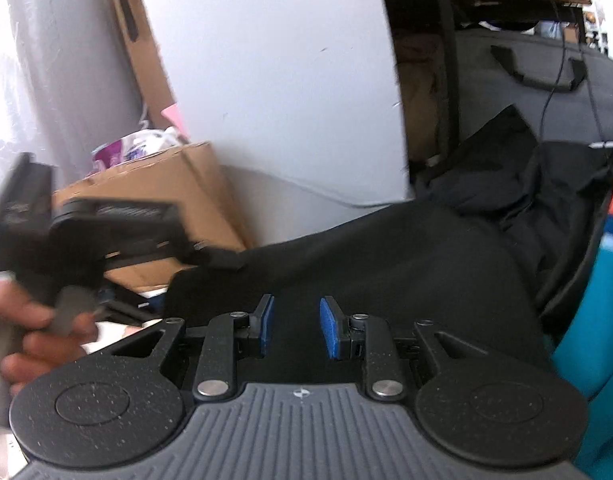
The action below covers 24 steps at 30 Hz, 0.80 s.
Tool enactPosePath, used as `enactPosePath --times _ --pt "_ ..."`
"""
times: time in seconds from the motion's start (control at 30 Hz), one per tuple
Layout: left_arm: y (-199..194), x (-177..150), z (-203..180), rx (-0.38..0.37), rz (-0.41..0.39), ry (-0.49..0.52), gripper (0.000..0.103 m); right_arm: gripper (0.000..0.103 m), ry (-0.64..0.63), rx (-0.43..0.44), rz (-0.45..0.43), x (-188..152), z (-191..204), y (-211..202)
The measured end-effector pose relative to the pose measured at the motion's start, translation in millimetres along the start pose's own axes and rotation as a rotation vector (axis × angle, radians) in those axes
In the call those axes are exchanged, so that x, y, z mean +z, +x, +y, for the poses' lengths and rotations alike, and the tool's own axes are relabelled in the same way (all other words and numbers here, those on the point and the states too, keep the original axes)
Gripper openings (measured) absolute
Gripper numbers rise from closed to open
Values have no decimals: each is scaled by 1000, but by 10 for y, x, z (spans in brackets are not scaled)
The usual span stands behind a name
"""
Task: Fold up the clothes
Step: 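Open both tools and release the shorts on the pile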
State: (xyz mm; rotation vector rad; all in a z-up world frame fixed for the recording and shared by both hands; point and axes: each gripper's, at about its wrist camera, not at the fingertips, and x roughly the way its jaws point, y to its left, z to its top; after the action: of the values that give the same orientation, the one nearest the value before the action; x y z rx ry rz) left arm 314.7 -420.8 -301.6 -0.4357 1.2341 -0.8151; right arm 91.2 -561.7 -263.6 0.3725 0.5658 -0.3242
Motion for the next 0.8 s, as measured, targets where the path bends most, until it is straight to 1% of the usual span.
enactPosePath --times 0.07,0.13,0.17,0.2,0.23,0.3,0.37,0.43,0.47,0.57,0.63,0.67,0.8 --pt "72 8 35 -21 7 -25 68 31 5 10 -1 -43 76 14" --pt "144 11 79 -59 26 -59 60 31 6 14 3 -91 142 58" --pt "156 9 100 -68 25 -71 53 31 9 17 8 -117 168 88" --pt "146 15 107 -62 13 -69 45 32 12 13 12 -148 186 119" --pt "135 22 114 -54 1 -67 41 32 15 11 15 -179 198 140" --pt "109 54 107 -61 -15 -52 25 32 52 13 19 -221 182 169" --pt "88 109 84 -58 -29 -29 18 32 73 10 23 -251 176 201" --pt "70 184 72 -23 -47 -15 13 32 54 2 31 -276 212 237" --pt "61 222 66 -6 -56 -8 9 32 48 -1 37 -286 222 260" --pt "-35 359 125 69 -127 -18 8 32 53 -3 43 -338 207 313" --pt "-110 414 165 122 -152 -10 5 32 51 -6 42 -358 199 328" --pt "-148 441 185 148 -164 -7 5 32 49 -7 40 -370 198 331" --pt "-305 423 203 171 -147 37 7 32 53 -12 40 -361 205 342"
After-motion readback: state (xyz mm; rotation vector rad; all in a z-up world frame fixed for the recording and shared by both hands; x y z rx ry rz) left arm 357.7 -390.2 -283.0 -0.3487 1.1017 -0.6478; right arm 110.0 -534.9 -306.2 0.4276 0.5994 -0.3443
